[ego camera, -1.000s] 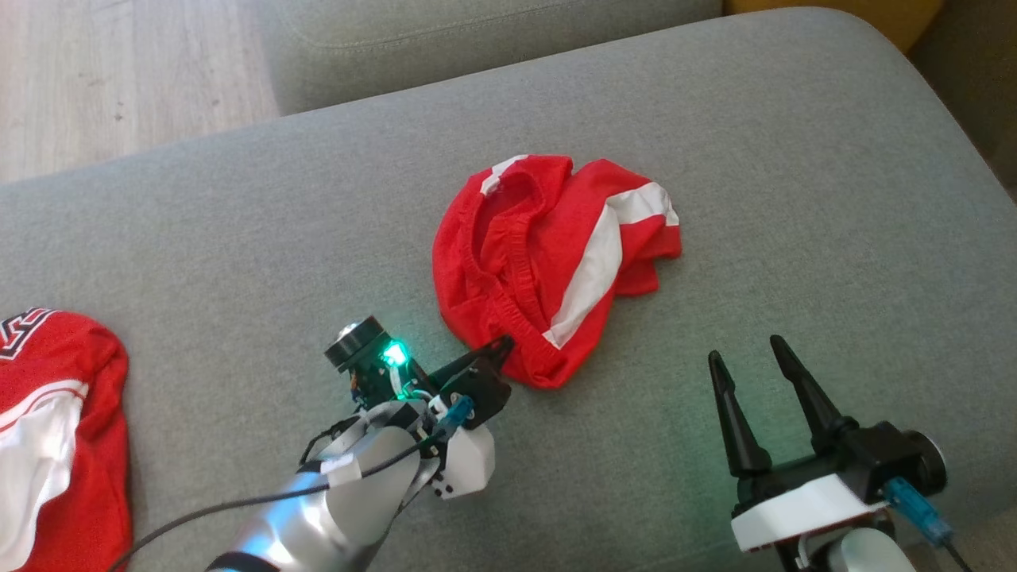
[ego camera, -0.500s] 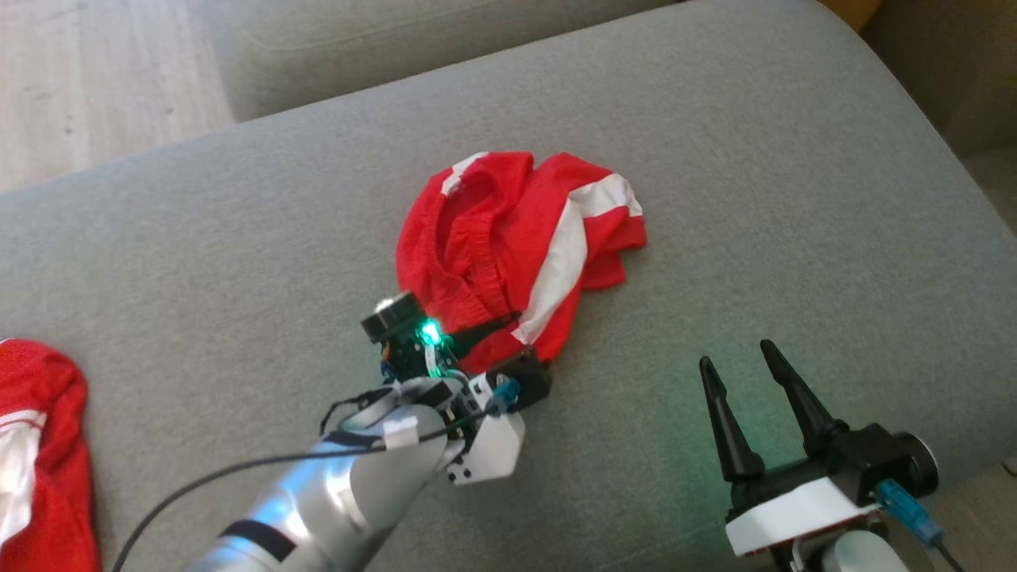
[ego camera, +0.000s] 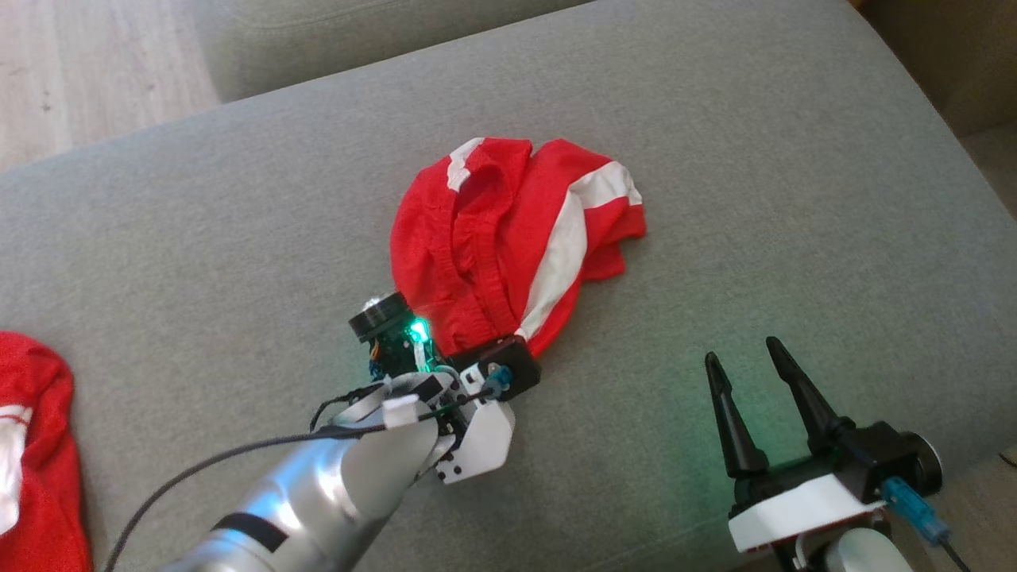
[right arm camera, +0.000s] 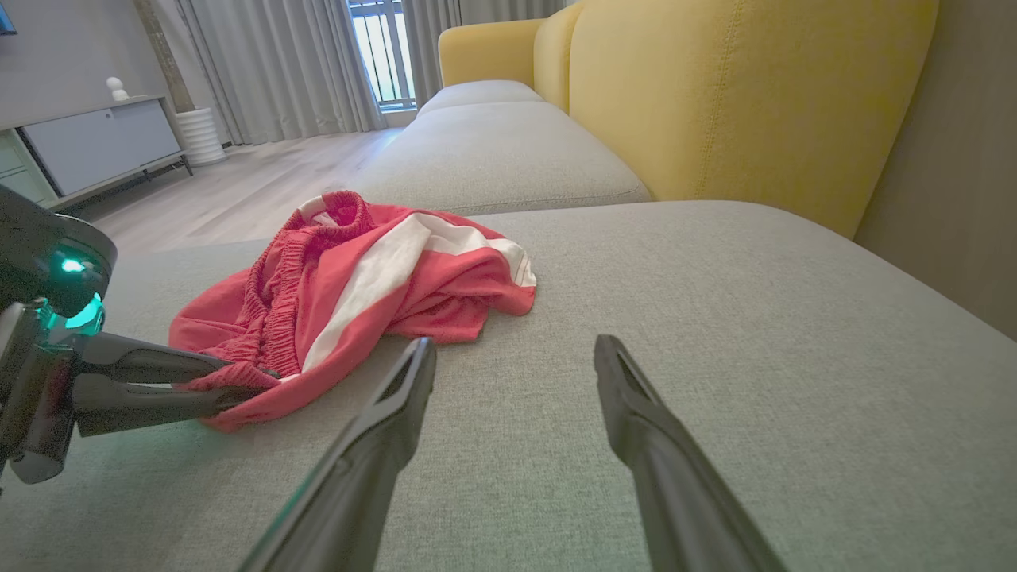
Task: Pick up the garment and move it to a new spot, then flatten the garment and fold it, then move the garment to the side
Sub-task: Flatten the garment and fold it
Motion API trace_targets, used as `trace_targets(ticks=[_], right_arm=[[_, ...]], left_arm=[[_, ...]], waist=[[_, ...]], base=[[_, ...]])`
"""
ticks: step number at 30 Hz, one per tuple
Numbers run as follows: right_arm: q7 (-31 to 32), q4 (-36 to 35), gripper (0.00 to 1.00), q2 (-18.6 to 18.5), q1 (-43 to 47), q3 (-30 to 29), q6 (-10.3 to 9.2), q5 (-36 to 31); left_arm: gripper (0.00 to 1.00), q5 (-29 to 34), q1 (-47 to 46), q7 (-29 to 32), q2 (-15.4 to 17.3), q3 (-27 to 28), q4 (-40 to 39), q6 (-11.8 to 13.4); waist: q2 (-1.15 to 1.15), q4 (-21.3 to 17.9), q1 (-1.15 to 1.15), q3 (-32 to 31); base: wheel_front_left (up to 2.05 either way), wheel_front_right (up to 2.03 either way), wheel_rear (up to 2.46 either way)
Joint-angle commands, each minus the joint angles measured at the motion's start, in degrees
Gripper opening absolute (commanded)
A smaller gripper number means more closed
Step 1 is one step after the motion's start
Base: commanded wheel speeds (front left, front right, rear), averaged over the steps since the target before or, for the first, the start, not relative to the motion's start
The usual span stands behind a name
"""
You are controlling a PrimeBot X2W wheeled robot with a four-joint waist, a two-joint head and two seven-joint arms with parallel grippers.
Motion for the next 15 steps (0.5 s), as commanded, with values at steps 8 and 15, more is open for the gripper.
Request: trace_targets(ticks=[8, 15], right_arm=[[-0.2, -1.9, 1.0, -0.1, -1.4, 0.3, -0.04, -0.2], [-0.2, -2.1, 1.0, -1.1, -0.2, -0.5, -0.04, -0.4]], left_arm=[[0.0, -10.6, 4.2, -13.2, 1.8, 10.8, -6.6, 5.9], [0.0, -24.2, 14.9, -22.0, 0.4, 22.9, -14.6, 10.1]], waist=[[0.0, 2.8, 0.0, -1.9], [0.0, 6.7, 0.0, -3.0]], base=[[0.0, 0.0, 0.0], [0.0, 0.0, 0.0]])
